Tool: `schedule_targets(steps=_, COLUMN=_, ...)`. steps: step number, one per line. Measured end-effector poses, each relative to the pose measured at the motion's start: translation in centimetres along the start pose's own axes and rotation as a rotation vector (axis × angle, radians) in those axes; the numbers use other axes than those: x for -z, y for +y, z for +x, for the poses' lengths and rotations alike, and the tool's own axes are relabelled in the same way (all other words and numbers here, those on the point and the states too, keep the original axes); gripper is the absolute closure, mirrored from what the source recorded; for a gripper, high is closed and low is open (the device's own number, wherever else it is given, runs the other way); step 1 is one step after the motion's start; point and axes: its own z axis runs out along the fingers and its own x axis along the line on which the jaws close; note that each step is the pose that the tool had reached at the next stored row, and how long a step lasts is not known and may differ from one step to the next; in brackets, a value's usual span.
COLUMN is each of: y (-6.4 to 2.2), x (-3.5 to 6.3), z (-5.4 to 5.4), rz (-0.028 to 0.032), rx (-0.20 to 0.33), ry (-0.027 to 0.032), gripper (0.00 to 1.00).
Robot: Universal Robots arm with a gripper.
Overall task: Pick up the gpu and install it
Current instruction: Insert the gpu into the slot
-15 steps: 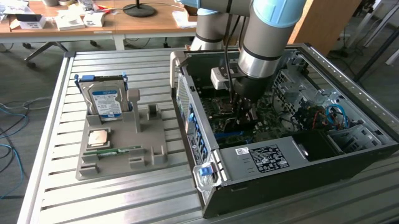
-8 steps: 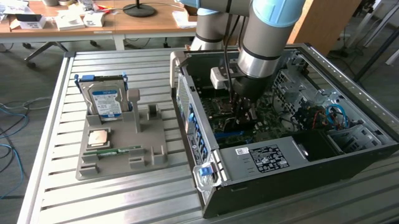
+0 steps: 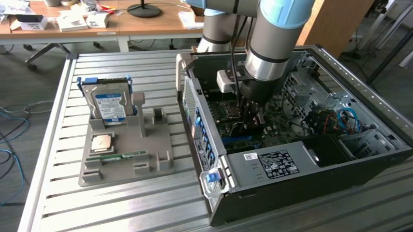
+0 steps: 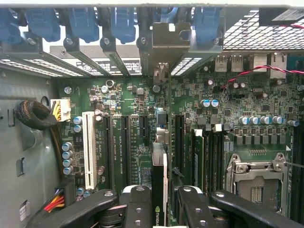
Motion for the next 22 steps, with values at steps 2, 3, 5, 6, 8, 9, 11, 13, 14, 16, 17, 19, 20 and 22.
schedule_targets(steps=2, y=0.00, x=0.00, z=0.00, rz=0.0000, rx=0.000, ry=0.0000, gripper=0.74)
schedule_targets(steps=3, y=0.00, x=0.00, z=0.00, rz=0.0000, rx=0.000, ry=0.0000, gripper=0.74)
schedule_targets(steps=5, y=0.00, x=0.00, z=0.00, rz=0.0000, rx=0.000, ry=0.0000, gripper=0.74)
schedule_targets(steps=6, y=0.00, x=-0.01, z=0.00, rz=0.0000, rx=0.000, ry=0.0000, gripper=0.74)
schedule_targets(steps=8, y=0.00, x=-0.10, z=0.00, rz=0.0001, rx=0.000, ry=-0.0004, gripper=0.74)
schedule_targets(steps=9, y=0.00, x=-0.10, z=0.00, rz=0.0000, rx=0.000, ry=-0.0001, gripper=0.74)
schedule_targets(steps=11, y=0.00, x=-0.10, z=0.00, rz=0.0000, rx=0.000, ry=-0.0001, gripper=0.74)
schedule_targets(steps=13, y=0.00, x=-0.10, z=0.00, rz=0.0000, rx=0.000, ry=0.0000, gripper=0.74)
schedule_targets(steps=14, y=0.00, x=-0.13, z=0.00, rz=-0.0001, rx=0.000, ry=0.0001, gripper=0.74)
schedule_targets(steps=16, y=0.01, x=-0.16, z=0.01, rz=-0.0002, rx=0.000, ry=0.0003, gripper=0.74)
schedule_targets(steps=17, y=0.01, x=-0.16, z=0.01, rz=-0.0002, rx=0.000, ry=0.0003, gripper=0.74)
schedule_targets(steps=19, y=0.01, x=-0.17, z=0.00, rz=-0.0001, rx=0.000, ry=0.0001, gripper=0.74)
schedule_targets(steps=20, y=0.00, x=-0.22, z=0.00, rz=0.0002, rx=0.000, ry=-0.0007, gripper=0.74)
schedule_targets(steps=22, y=0.00, x=-0.26, z=0.00, rz=0.0002, rx=0.000, ry=-0.0006, gripper=0.74)
